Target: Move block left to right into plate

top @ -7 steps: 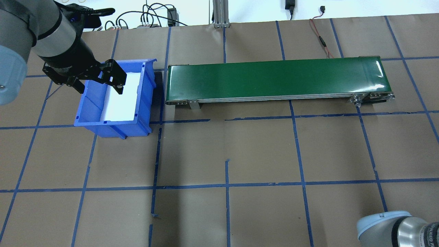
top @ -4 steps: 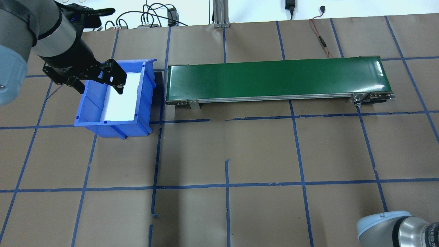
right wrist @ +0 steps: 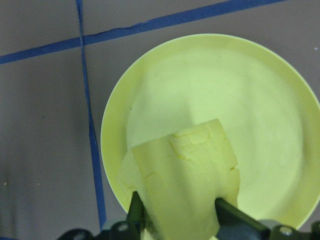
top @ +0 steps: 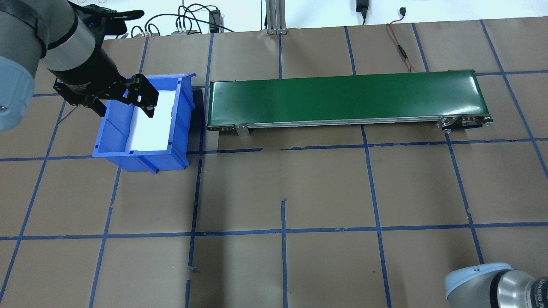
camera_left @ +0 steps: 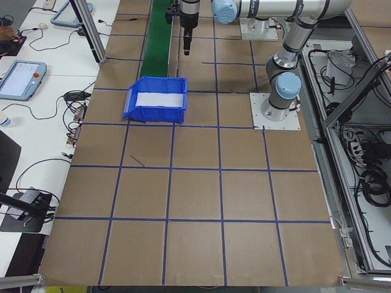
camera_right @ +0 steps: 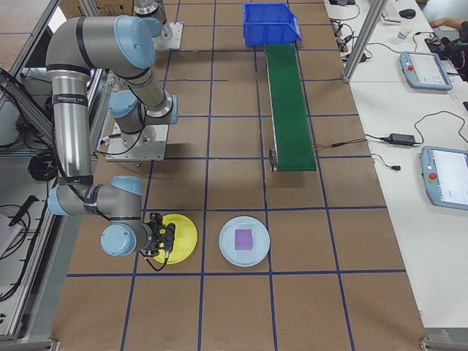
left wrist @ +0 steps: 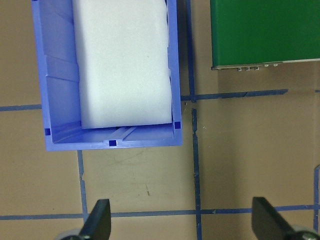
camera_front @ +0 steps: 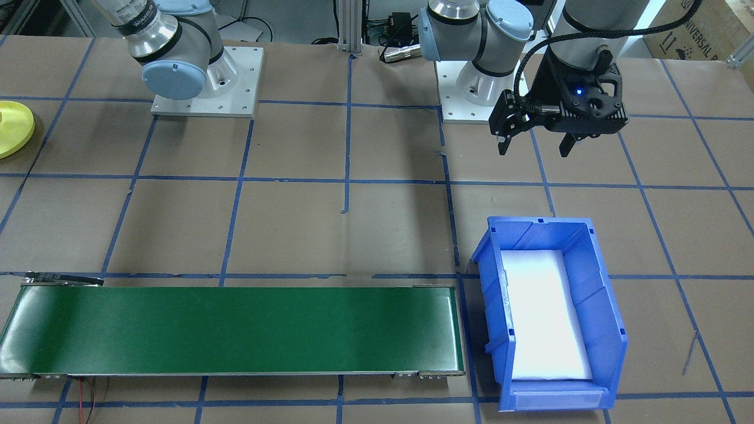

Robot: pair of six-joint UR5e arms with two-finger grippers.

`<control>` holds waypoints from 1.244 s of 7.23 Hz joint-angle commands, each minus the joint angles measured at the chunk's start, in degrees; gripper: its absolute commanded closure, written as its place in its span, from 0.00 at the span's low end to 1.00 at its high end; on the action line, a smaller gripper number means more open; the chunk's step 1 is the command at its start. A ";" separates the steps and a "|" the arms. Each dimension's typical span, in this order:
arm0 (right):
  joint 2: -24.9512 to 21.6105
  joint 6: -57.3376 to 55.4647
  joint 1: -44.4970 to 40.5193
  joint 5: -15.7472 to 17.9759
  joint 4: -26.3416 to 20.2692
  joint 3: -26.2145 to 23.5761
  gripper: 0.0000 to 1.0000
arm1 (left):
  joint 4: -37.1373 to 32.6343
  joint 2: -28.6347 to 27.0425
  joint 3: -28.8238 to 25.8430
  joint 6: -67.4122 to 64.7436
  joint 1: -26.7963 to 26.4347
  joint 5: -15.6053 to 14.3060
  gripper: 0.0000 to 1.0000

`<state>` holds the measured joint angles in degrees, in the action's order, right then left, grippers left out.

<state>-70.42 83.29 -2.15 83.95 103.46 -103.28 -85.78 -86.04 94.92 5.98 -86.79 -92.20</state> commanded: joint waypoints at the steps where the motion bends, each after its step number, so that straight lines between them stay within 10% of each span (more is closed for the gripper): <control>1: 0.02 -0.23 -1.00 -1.23 3.38 -0.17 0.54 | 0.00 0.00 0.00 0.00 -0.04 0.00 0.00; 2: 0.02 -0.41 -1.53 -5.24 3.85 -0.17 0.07 | 0.00 0.00 0.00 0.00 -0.04 -0.09 0.00; 3: 0.02 -0.41 -1.63 -5.37 3.76 -0.52 0.00 | 0.00 0.00 0.00 0.00 -0.04 0.00 0.00; 9: -7.41 -1.11 -8.01 -4.24 3.49 0.36 0.00 | 0.00 0.00 0.00 0.00 -0.04 0.00 0.00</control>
<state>-73.79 82.62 -6.63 79.16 106.81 -103.24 -85.78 -86.04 94.92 5.98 -86.80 -92.20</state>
